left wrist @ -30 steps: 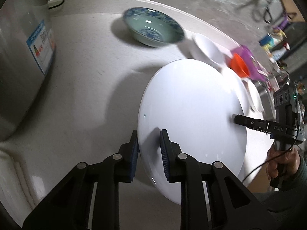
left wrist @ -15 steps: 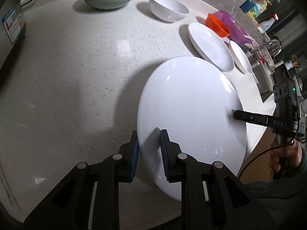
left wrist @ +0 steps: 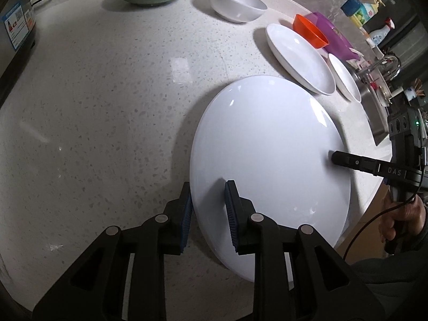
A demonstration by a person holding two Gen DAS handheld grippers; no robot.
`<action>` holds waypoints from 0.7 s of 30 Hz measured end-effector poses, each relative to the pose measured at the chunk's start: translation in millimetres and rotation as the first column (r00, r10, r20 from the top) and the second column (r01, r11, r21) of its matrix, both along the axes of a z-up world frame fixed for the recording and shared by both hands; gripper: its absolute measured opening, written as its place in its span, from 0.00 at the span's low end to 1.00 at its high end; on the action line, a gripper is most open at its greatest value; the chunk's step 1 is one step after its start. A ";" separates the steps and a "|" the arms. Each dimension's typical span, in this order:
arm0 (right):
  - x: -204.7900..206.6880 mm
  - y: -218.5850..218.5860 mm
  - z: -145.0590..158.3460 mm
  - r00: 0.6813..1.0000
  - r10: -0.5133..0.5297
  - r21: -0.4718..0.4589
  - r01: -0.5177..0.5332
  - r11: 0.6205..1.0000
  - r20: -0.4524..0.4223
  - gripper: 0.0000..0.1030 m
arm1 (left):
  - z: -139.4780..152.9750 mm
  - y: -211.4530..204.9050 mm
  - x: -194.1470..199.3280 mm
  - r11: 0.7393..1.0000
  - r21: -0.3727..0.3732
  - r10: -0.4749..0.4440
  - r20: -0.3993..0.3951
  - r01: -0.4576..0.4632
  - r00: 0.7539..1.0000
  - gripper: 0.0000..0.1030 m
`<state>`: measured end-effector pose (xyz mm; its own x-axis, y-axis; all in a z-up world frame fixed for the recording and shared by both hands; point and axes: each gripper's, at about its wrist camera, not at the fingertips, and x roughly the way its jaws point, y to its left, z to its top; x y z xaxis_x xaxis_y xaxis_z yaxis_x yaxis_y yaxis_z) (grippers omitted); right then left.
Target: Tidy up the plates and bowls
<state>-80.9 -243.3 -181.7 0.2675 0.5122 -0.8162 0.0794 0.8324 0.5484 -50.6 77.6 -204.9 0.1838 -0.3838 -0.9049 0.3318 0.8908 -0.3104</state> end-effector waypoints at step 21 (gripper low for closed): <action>-16.6 -80.7 69.9 0.910 -0.379 0.118 0.363 0.924 0.168 0.74 | 68.5 -1.5 92.1 0.976 -0.207 -0.065 0.055 0.075 0.996 1.00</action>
